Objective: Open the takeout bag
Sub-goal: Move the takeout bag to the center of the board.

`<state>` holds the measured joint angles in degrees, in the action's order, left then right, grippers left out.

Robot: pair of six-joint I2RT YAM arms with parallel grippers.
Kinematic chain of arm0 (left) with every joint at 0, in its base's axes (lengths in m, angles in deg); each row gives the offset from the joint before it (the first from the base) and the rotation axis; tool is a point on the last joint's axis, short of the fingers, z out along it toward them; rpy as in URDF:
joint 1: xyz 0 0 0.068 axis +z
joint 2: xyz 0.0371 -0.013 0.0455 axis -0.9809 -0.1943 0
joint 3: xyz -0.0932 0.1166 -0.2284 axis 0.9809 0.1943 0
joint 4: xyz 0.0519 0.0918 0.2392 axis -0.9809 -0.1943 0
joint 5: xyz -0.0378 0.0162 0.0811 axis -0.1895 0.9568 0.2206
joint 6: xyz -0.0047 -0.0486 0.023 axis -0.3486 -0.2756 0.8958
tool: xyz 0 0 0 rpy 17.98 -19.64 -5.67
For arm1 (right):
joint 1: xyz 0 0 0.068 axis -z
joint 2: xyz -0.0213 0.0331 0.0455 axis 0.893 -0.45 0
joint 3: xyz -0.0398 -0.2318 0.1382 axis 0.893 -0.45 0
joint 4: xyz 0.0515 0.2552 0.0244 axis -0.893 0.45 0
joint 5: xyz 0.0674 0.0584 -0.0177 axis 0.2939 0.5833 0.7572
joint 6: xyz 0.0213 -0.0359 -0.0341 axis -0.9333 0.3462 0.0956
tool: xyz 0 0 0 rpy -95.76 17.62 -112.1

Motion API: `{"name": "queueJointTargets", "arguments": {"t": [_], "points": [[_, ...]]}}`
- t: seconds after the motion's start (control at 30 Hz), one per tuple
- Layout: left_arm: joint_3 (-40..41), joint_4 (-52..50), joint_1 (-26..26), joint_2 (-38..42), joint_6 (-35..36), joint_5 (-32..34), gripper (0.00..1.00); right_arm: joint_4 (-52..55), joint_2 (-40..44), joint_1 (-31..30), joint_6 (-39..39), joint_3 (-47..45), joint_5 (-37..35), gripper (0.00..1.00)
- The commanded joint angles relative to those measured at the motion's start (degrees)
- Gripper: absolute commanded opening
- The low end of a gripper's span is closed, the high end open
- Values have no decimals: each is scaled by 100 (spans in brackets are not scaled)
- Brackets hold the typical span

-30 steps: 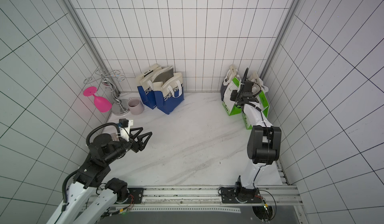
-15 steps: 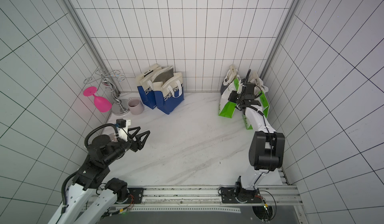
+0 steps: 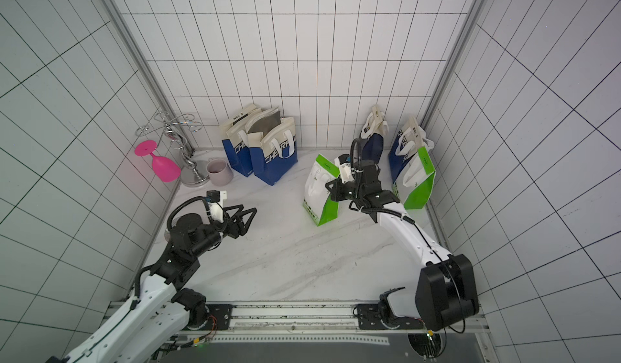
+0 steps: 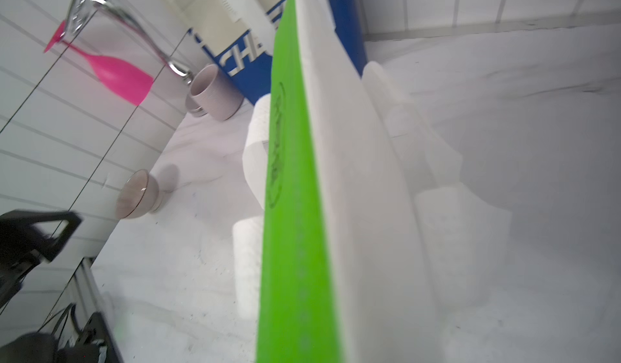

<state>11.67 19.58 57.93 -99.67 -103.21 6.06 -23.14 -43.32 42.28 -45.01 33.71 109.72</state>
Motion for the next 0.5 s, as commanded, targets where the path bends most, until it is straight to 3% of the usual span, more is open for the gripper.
{"name": "queueJointTargets", "arguments": {"t": [0.0, 0.1, 0.27, 0.47], "points": [[360, 1365, -100, -64, -301, -263, 80, -280, 609, -340, 289, -529, 597, 0], [723, 2051, -410, -187, -94, -446, 83, -228, 895, -513, 304, -836, 924, 0], [977, 2540, -1151, -511, 563, -148, 85, 107, 1189, -858, 692, -1193, 1194, 0], [1067, 2668, -1211, -529, 796, -357, 85, 367, 1519, -1450, 917, -1407, 782, 0]]}}
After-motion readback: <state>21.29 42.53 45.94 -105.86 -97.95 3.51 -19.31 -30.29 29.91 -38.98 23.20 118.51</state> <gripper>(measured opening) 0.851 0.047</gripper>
